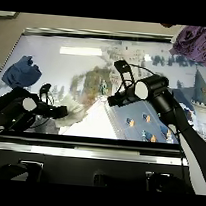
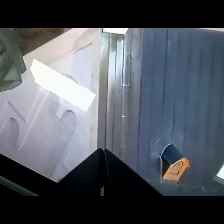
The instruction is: Fold the clothes and pants, and hang the long-sleeved shirts on hangers.
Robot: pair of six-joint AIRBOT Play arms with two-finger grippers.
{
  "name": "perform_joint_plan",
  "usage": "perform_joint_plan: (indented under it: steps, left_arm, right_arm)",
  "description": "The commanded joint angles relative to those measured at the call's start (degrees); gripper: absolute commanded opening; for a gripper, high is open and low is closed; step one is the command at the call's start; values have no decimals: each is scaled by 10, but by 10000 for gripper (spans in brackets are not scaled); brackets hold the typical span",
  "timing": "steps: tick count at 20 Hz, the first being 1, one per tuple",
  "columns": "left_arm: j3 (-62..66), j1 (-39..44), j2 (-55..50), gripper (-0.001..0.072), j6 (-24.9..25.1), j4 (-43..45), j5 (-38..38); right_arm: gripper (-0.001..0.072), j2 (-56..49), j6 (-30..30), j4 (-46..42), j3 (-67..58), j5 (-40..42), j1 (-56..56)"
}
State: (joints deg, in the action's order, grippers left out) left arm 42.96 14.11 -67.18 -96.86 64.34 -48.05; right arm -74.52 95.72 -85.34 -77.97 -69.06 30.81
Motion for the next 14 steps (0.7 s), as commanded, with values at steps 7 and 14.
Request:
perform_joint_plan:
  steps: [7, 14]
  left_arm:
    - [130, 209, -114, 16, 8, -199, 231]
    - [325, 258, -308, 247, 8, -296, 174]
  right_arm:
    - [26, 86, 46, -205, 0, -154, 0]
    - [26, 120, 44, -273, 0, -192, 0]
